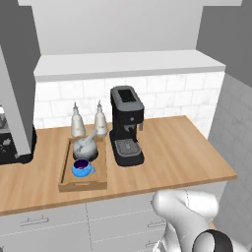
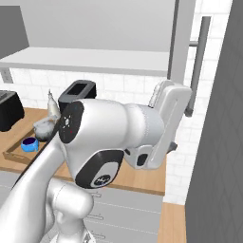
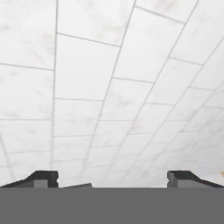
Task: Pick the kettle from the counter and place it on the tray. Then pick the mug from the cabinet and place it on the tray. Then close the cabinet doors.
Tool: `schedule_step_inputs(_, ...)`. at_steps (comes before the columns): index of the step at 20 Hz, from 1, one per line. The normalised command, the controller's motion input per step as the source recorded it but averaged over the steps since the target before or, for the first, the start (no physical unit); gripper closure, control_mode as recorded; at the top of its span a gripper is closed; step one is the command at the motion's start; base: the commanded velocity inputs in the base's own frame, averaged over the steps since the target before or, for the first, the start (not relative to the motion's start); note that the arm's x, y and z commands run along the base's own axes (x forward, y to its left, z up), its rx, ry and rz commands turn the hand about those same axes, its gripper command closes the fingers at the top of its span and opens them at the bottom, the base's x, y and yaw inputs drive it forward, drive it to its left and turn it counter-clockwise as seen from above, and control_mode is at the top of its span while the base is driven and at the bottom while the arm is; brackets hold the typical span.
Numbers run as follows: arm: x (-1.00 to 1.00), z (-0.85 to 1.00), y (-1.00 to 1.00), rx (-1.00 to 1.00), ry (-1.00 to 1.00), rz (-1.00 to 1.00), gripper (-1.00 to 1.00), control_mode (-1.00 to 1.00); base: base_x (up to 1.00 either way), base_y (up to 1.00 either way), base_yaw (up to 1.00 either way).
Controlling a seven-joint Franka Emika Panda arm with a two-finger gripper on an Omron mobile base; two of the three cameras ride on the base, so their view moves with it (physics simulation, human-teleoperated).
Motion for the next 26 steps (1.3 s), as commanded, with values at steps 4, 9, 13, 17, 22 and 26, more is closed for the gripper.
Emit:
schedule_step_inputs(4,0.05,0.0,-0.15,0.0,0.0,0.0,-1.0,-1.0,0.0,0.0,0.0)
schedule_step_inputs(9,0.21,-0.09,-0.24,0.0,0.0,0.02,-1.0,-1.0,0.0,0.0,0.0)
schedule_step_inputs(13,0.16,-0.12,-0.23,0.0,0.0,0.06,-1.0,-1.0,0.0,0.0,0.0)
schedule_step_inputs(17,0.23,-0.12,-0.21,0.0,0.0,0.09,-1.0,-1.0,0.0,0.0,0.0)
schedule_step_inputs(22,0.3,-0.03,-0.13,0.0,0.0,0.16,-1.0,-1.0,0.0,0.0,0.0)
schedule_step_inputs(26,0.28,0.0,0.01,0.0,0.0,0.17,-1.0,-1.0,0.0,0.0,0.0)
